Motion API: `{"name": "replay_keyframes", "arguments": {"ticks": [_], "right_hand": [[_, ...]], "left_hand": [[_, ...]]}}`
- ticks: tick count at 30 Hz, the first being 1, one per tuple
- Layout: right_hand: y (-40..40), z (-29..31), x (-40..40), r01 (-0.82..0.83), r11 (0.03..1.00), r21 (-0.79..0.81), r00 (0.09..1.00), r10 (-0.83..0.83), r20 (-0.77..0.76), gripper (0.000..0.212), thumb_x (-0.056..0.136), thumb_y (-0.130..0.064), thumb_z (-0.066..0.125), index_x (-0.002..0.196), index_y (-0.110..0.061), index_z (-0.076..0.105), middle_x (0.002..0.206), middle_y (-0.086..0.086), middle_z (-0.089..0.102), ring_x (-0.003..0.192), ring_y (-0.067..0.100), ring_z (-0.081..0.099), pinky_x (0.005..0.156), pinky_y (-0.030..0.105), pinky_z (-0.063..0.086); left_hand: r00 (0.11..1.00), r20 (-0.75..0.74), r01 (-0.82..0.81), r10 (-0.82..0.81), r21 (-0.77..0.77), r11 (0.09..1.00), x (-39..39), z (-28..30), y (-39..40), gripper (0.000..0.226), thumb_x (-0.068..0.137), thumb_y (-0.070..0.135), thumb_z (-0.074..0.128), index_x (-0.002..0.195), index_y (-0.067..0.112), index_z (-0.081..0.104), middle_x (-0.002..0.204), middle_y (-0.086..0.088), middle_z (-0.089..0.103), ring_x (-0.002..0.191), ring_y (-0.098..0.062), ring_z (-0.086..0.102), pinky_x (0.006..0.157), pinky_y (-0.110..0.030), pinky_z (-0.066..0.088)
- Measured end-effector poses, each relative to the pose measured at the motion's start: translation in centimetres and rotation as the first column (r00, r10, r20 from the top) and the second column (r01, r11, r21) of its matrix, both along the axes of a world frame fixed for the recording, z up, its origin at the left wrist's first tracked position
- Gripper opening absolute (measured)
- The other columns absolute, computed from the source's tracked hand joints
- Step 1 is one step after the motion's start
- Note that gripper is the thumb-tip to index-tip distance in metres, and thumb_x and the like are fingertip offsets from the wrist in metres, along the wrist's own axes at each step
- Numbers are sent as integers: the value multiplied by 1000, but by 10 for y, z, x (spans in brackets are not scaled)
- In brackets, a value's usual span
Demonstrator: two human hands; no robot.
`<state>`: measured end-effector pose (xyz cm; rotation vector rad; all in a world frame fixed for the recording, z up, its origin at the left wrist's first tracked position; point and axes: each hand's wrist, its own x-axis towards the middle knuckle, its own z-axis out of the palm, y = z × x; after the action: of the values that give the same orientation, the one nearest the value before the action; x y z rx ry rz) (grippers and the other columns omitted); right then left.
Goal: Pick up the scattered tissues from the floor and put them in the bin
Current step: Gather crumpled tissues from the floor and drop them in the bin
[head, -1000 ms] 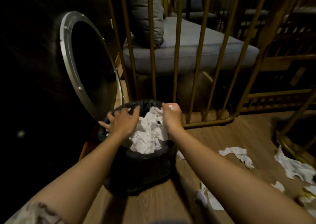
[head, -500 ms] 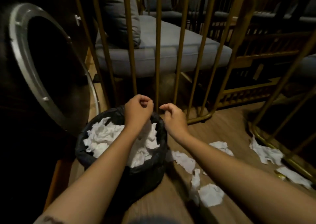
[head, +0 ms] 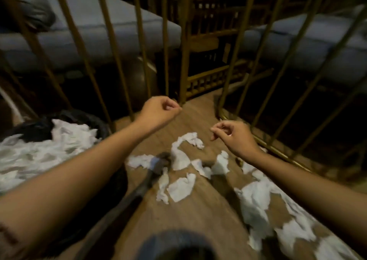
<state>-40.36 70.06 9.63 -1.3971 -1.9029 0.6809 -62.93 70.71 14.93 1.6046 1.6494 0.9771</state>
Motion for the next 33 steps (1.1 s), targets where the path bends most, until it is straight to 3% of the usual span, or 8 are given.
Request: {"name": "replay_keyframes", "arguments": {"ticks": [6,10,14,18,20,22,28,33], "right_hand": [[-48,-52,106,143,986,-91,989,-146,-25,38,99,-32,53,70,-16,73,66,-5,73,65,11,68,71,29,54],[-88,-94,160,295,933,-206,941,-321,-104,29,98,-32,53,84,-19,74,80,-8,72,77,4,66,70,18,51],[-144,-149,207,597,752,-281,768,-637,-72,14,93,-42,58,100,-33,67,100,-13,66,94,4,61,86,31,53],[-195,-210,237,801,460,-383,566,-791,233,60,74,-79,53,123,-45,42,143,-2,44,136,27,39,115,59,21],[-210,-224,247,857,383,-344,509,-728,459,86,70,-85,48,140,-38,30,160,9,17,148,36,8,112,61,-9],[-216,-229,259,837,412,-360,542,-716,440,99,70,-85,50,149,-33,19,163,12,1,148,35,-5,112,59,-12],[-200,-239,262,607,699,-379,792,-495,357,108,70,-73,64,152,-38,4,163,2,-3,149,28,-3,117,53,18],[-182,-238,242,348,897,-273,891,-225,395,108,64,-86,56,152,-34,21,161,8,14,148,31,10,116,54,24]], "left_hand": [[945,-116,284,-307,-179,942,106,-16,-5,12,91,16,63,99,10,69,88,-6,66,79,-13,59,60,-17,46],[843,-116,478,-525,-285,831,177,-62,-17,10,92,5,57,93,10,66,79,-2,63,69,-9,55,50,-3,39],[738,-106,561,-666,-452,693,237,-141,-31,27,78,19,77,101,17,63,115,-8,65,108,-23,61,95,-28,50],[442,-380,569,-813,-581,581,272,-204,-67,101,65,54,81,147,25,30,161,-11,10,147,-35,10,119,-49,17],[263,-486,624,-833,-573,531,274,-240,-85,98,71,55,74,149,26,22,159,-15,-22,143,-40,-25,116,-63,-9],[180,-541,693,-822,-523,496,265,-267,-96,91,72,53,71,147,31,23,160,-14,-16,141,-38,-30,112,-70,-10],[587,-357,685,-727,-259,681,215,-279,-117,69,84,56,59,143,25,41,144,4,44,133,-14,39,108,-35,38],[787,-329,439,-522,-296,848,228,-266,-138,80,88,66,42,138,3,46,137,-23,51,126,-34,50,109,-36,32]]}}
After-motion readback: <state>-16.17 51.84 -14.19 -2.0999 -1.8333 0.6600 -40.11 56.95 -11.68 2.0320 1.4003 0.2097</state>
